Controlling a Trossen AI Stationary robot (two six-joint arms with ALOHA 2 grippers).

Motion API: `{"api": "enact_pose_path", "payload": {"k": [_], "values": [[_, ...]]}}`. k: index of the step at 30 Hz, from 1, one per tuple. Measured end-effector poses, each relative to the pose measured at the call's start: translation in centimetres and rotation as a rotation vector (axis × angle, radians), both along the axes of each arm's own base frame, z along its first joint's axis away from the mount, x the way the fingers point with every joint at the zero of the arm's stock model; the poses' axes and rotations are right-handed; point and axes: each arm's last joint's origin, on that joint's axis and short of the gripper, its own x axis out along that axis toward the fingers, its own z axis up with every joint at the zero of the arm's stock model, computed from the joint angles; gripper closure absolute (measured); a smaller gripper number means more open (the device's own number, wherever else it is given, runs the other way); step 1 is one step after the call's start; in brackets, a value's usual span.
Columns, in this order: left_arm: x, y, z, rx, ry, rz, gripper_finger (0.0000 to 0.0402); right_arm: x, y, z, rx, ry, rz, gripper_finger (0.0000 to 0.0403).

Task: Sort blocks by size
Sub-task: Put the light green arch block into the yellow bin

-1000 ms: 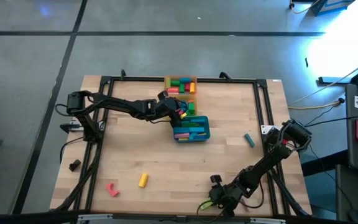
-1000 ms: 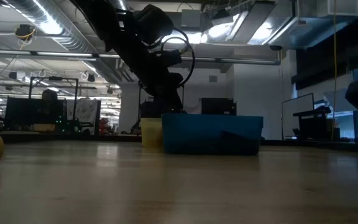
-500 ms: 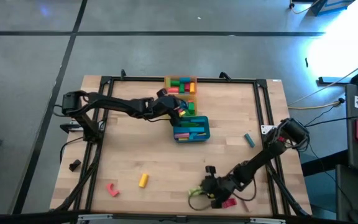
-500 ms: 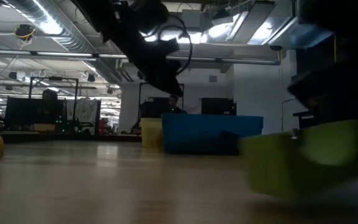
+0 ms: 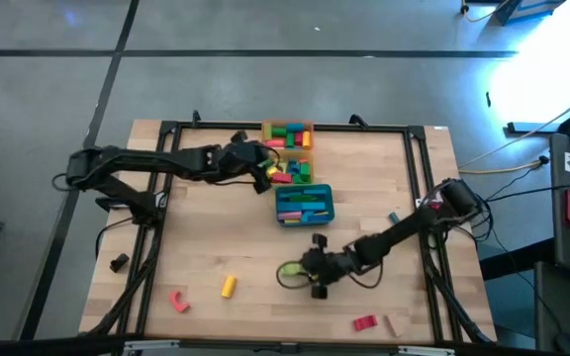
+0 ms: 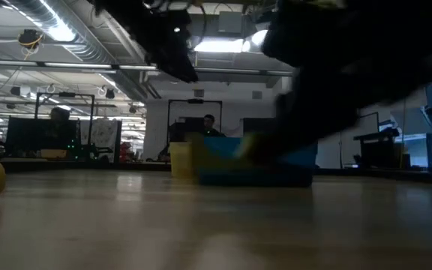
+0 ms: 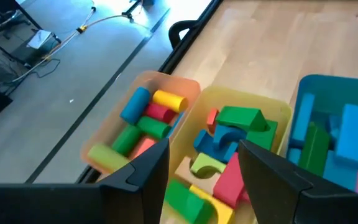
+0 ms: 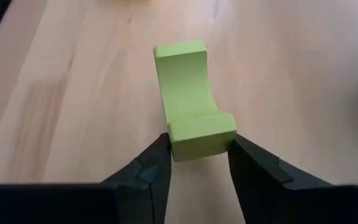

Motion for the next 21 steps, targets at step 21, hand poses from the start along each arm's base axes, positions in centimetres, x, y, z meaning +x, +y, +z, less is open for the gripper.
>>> {"api": "enact_pose_path", "payload": {"k": [21], "values": [[-10.1,-4.8,5.3,-0.414,-0.068,-0.073,0.0224,5.9,-15.4,3.7,-0.203,-0.366,-0.258,0.0255]]}}
